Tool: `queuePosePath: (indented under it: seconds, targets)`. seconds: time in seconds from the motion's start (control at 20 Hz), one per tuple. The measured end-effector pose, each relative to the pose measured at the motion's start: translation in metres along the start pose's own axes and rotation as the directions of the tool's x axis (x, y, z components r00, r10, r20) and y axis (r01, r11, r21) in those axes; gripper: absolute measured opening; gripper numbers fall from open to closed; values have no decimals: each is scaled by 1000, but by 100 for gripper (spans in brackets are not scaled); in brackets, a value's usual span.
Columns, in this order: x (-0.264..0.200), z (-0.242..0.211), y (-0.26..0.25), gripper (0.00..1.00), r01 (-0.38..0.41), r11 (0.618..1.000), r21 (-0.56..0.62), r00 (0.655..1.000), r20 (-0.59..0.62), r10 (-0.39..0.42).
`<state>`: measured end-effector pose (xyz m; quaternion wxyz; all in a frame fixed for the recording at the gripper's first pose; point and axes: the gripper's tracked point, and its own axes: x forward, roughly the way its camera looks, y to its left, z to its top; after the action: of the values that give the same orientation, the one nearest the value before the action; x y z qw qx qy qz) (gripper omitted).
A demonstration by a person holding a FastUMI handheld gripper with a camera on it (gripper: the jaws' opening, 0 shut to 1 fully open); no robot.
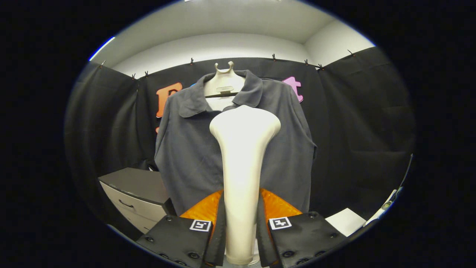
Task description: Iron the clothes twice with a garment steamer, once on the left side and once on the right side.
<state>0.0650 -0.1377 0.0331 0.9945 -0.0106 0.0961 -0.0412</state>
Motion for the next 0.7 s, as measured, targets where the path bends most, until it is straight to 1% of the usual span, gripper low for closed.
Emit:
queuePosePath:
  seconds: [0.15,0.35,0.7]
  targets:
    - [12,15,-22,43,29,999,-18,999,20,-29]
    - [34,24,-36,43,29,999,-13,1000,8,-29]
    - [65,11,-48,43,31,1000,-2,999,-36,-31]
